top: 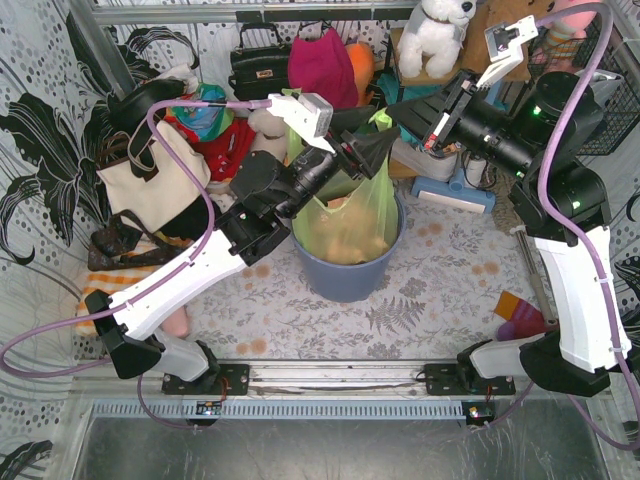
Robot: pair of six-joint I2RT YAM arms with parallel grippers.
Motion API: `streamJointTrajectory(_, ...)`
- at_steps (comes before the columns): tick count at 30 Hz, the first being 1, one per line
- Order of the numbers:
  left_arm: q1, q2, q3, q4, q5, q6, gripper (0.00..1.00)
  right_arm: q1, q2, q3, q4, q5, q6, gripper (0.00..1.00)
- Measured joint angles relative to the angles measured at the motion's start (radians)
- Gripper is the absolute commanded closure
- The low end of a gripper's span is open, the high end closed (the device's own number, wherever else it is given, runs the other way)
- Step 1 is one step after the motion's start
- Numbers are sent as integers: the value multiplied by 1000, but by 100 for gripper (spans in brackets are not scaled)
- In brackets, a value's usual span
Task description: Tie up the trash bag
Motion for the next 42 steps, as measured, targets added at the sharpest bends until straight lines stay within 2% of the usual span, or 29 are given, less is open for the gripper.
streamJointTrajectory(6,0,0,0,13,35,-16,32,0,-1,-9,4,-3,3,100)
streamJointTrajectory(15,0,0,0,19,51,-34,50,0,-4,-15,7,-7,3,100)
streamJointTrajectory(22,0,0,1,27,50,-37,48,0,-5,-16,7,-11,3,100)
streamJointTrajectory(27,0,0,5,25,50,-36,51,0,-9,-30,15,-14,4,100)
streamJointTrajectory(35,0,2,18,18,59,-35,66,0,-18,-44,37,-14,6,100)
streamJointTrajectory(39,0,2,19,17,62,-35,78,0,-18,-44,37,-14,7,100)
streamJointTrajectory(42,0,2,19,13,68,-34,94,0,-19,-46,37,-14,7,100)
